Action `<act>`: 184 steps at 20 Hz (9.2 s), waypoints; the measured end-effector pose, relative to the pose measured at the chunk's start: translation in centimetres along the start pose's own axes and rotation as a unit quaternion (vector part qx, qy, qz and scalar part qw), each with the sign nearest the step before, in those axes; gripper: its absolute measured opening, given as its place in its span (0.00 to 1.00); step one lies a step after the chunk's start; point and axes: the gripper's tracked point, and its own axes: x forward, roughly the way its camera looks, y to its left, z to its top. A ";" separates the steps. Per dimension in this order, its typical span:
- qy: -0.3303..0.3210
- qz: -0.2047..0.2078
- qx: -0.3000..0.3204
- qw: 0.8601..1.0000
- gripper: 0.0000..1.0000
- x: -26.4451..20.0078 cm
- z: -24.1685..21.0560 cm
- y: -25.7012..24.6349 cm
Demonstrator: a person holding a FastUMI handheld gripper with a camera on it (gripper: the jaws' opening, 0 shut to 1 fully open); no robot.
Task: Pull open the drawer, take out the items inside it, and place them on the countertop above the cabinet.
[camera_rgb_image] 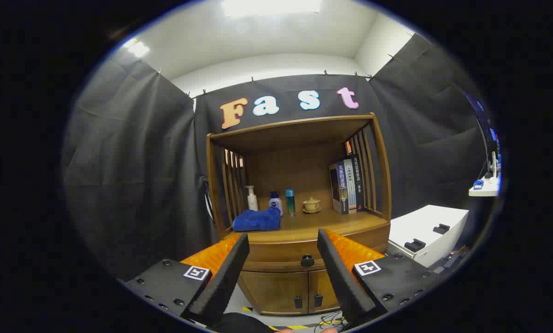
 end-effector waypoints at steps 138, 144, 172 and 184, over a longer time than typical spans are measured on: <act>0.152 -0.064 -0.019 0.986 0.41 3.1 -22.1 -6.9; 0.154 -0.058 -0.033 0.986 0.56 2.8 -22.1 -6.4; 0.307 -0.025 0.030 0.951 0.96 19.9 -12.0 -8.1; 0.468 -0.040 -0.007 0.883 0.96 21.1 -20.6 -8.5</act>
